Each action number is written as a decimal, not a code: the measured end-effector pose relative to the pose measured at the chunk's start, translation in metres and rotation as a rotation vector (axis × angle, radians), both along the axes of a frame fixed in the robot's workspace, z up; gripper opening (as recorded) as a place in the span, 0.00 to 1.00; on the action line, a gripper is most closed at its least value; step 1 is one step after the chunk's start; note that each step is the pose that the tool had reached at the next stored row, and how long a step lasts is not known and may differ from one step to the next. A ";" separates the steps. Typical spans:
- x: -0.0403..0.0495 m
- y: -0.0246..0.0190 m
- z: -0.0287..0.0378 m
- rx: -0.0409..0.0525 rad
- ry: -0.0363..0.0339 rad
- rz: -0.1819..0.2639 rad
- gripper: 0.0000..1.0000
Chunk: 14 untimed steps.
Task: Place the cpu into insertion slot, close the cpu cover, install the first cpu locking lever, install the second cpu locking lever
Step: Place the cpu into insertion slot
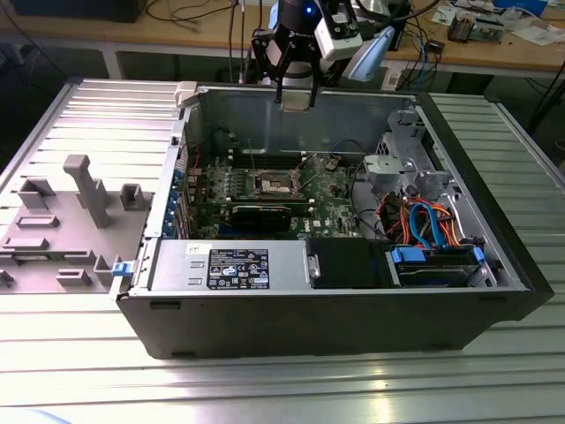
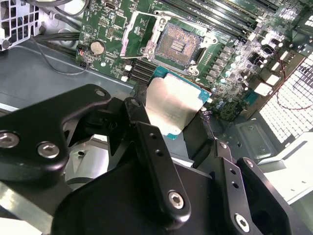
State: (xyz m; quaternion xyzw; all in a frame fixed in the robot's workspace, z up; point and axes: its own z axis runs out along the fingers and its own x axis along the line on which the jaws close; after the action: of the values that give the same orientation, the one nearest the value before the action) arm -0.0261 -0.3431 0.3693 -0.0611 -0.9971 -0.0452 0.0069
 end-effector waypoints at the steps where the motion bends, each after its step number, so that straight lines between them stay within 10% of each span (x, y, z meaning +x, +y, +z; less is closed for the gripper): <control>1: 0.0000 0.0000 0.0000 0.0000 0.0000 0.000 0.54; 14: 0.0000 -0.0001 0.0000 0.0000 0.0000 -0.034 0.54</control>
State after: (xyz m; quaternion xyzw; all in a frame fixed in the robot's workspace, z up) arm -0.0261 -0.3431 0.3692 -0.0779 -0.9959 -0.0453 0.0062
